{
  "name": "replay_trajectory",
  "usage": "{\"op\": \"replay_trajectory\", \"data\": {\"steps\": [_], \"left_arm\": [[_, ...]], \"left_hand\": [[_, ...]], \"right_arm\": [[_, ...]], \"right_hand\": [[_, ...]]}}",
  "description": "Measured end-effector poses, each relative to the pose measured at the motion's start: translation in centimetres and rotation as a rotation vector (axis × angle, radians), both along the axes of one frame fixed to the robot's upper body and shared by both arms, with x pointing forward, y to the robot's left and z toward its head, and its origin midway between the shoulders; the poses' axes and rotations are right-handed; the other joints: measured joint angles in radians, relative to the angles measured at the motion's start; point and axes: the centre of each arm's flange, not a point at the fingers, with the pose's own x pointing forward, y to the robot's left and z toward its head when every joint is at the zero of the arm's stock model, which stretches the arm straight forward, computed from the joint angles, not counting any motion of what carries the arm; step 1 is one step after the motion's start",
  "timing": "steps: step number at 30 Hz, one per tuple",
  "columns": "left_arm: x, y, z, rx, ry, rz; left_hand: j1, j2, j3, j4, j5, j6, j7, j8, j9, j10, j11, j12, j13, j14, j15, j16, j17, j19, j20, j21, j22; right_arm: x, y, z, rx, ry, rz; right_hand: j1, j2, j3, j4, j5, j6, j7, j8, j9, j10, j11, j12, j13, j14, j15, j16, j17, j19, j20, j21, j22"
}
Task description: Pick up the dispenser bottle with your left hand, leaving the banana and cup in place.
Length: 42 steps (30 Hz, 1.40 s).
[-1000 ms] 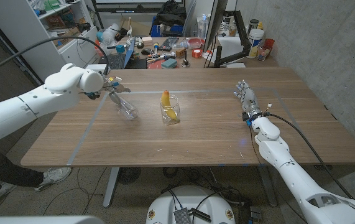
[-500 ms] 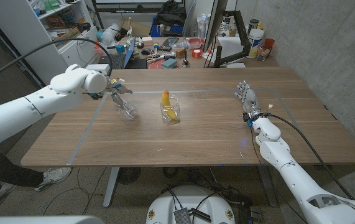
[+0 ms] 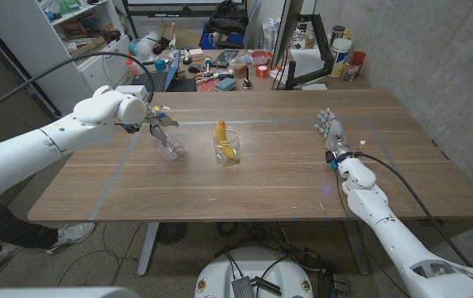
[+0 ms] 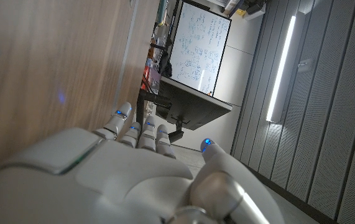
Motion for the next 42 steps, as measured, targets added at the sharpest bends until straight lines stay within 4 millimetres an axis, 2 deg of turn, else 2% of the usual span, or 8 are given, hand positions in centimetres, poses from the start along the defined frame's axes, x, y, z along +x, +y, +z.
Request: {"op": "replay_trajectory", "data": {"steps": [18,31,42], "left_arm": [[0.4,-0.9,-0.7,0.043,0.024,0.009],[1.1,-1.1,-1.3,0.082,0.034,0.023],[1.9,-1.4,-1.9,0.101,0.048,0.022]], "left_hand": [[0.005,0.005,-0.010,-0.002,0.000,0.000,0.000,0.000,0.000,-0.005,-0.002,0.000,0.000,0.000,0.000,0.000,0.000,0.000,0.000,-0.004,0.000],[0.009,0.009,-0.019,-0.003,0.000,0.000,-0.044,0.012,0.000,-0.002,0.006,0.000,-0.001,0.000,0.000,0.004,0.000,0.000,0.000,-0.011,0.000],[0.013,0.013,-0.029,0.002,0.000,0.002,-0.117,0.035,0.000,-0.005,0.009,0.000,-0.003,0.000,0.000,0.008,0.000,0.000,0.000,-0.015,0.000]], "right_arm": [[-0.3,-0.6,-0.4,0.017,0.001,-0.006],[-0.3,-0.8,-0.4,0.022,0.001,-0.012],[-0.2,-1.0,-0.4,0.024,0.003,-0.016]], "right_hand": [[0.000,0.000,0.000,0.000,0.000,0.000,0.000,0.000,0.000,0.000,0.000,0.000,0.000,0.000,0.000,0.000,0.000,0.004,0.004,-0.010,0.002],[0.000,0.000,-0.004,0.004,0.000,0.000,0.000,0.000,0.000,0.002,0.002,0.000,0.000,0.000,0.000,0.000,-0.001,0.007,0.000,-0.014,0.002],[0.000,0.000,-0.004,0.004,0.000,0.002,0.002,0.000,0.000,0.002,0.002,0.000,0.000,0.000,0.000,0.000,-0.003,0.007,0.000,-0.018,0.002]]}}
